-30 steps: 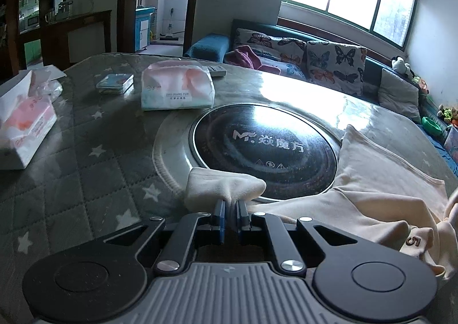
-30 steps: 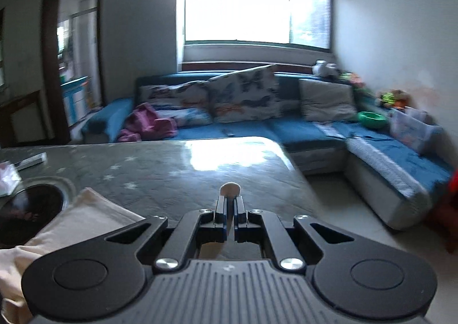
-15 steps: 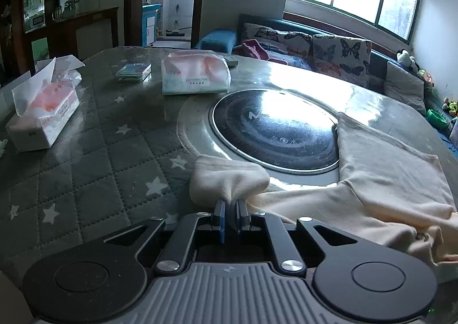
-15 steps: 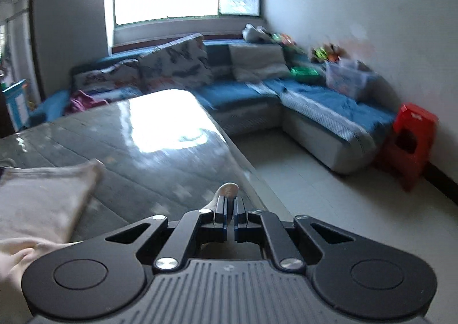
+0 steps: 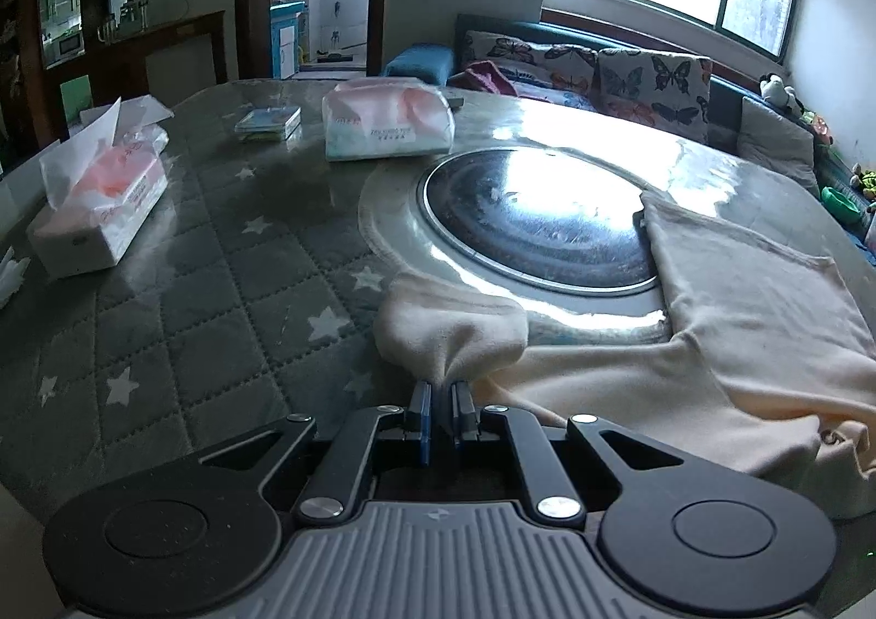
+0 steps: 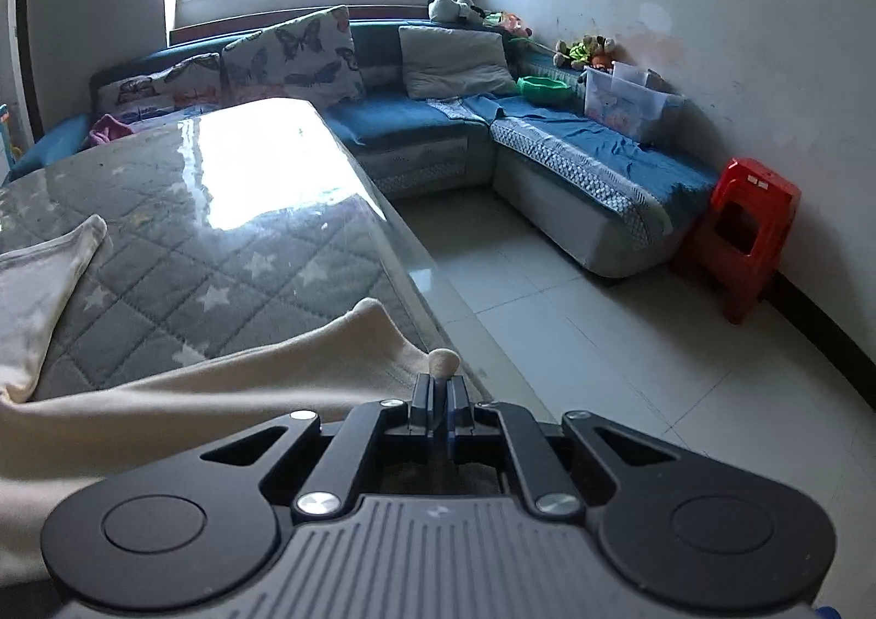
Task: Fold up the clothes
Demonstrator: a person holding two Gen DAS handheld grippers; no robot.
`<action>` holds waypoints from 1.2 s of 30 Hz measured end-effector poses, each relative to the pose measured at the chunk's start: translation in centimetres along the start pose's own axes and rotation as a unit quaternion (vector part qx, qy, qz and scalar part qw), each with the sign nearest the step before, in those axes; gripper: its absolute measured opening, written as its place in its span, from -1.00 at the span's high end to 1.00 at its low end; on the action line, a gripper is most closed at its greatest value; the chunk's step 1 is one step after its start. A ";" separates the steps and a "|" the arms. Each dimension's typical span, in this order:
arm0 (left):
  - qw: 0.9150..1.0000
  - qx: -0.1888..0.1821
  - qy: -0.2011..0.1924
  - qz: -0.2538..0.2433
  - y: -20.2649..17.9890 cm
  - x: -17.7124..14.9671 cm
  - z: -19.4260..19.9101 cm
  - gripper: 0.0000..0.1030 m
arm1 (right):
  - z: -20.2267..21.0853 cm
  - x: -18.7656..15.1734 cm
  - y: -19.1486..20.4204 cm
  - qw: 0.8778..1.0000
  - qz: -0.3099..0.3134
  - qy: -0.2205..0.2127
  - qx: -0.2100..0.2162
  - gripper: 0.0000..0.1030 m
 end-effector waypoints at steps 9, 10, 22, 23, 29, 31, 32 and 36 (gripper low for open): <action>1.000 0.011 -0.004 -0.004 0.5 0.2 0.5 0.87 | 2.0 0.0 -0.7 1.000 -0.005 -0.019 -0.020 0.73; 1.000 0.009 -0.008 -0.006 0.4 0.4 0.6 0.86 | 2.2 0.3 -0.6 1.000 -0.003 -0.025 -0.017 0.72; 0.995 -0.074 -0.020 -0.057 -6.1 2.1 0.0 0.84 | 1.2 0.8 5.7 0.991 0.047 -0.006 0.125 0.37; 0.995 -0.080 -0.019 -0.061 -6.7 2.2 -0.3 0.84 | 0.8 0.8 5.7 0.991 0.046 -0.002 0.124 0.37; 0.989 -0.124 -0.019 -0.080 -10.9 3.0 -1.3 0.84 | -0.9 1.3 5.3 0.994 0.042 -0.005 0.101 0.24; 0.987 -0.137 -0.015 -0.088 -12.4 2.9 -1.7 0.84 | -1.3 1.7 5.1 0.995 0.044 -0.004 0.092 0.18; 0.985 -0.146 -0.012 -0.094 -13.3 2.8 -1.8 0.84 | -1.5 1.9 5.1 0.995 0.046 -0.003 0.087 0.18; 0.975 -0.186 -0.006 -0.122 -16.9 2.1 -1.7 0.84 | -0.9 2.3 5.8 0.994 0.062 -0.002 0.094 0.18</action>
Point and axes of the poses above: each gripper's, at about its wrist camera, not at the fingertips, and z roughly against the way its jaws point, y to its left, x to its top, the point moved 4 cm from there along -z, roughly the way its jaws point, and after that the axes turned 3 degrees about z, right-handed, at the moved point
